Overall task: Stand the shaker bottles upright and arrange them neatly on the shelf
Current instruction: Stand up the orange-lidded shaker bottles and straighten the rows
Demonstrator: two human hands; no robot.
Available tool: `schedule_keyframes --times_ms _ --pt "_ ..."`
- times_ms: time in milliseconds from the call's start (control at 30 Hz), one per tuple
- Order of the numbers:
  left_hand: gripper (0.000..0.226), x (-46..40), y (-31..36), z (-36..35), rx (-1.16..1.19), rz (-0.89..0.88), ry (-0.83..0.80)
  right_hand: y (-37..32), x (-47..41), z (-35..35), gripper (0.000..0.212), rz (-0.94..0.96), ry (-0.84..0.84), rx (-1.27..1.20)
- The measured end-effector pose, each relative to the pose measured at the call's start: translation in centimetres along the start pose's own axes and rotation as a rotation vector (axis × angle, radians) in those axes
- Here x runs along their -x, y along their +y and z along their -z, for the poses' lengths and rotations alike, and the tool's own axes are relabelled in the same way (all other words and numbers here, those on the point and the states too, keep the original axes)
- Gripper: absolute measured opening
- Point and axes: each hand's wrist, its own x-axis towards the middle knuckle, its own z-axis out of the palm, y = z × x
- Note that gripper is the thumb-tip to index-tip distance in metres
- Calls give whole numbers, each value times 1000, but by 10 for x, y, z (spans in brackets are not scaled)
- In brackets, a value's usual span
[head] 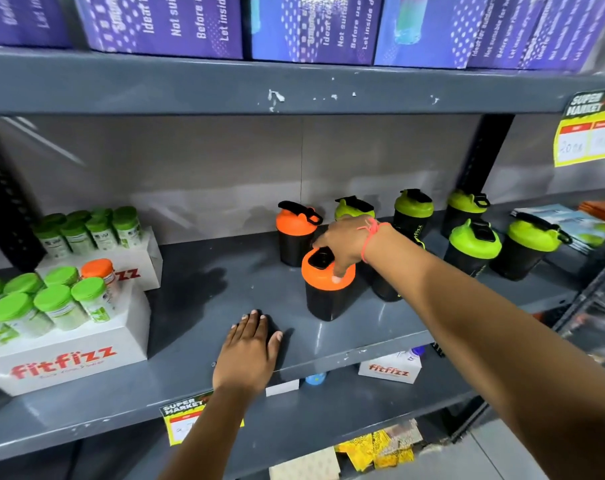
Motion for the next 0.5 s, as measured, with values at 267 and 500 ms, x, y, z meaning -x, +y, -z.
schedule_keyframes --times_ms 267,500 --pt "54 0 1 0 -4 4 -2 -3 9 9 96 95 -223 79" --pt "53 0 1 1 -6 6 1 -11 5 -4 84 -11 -8 -46"
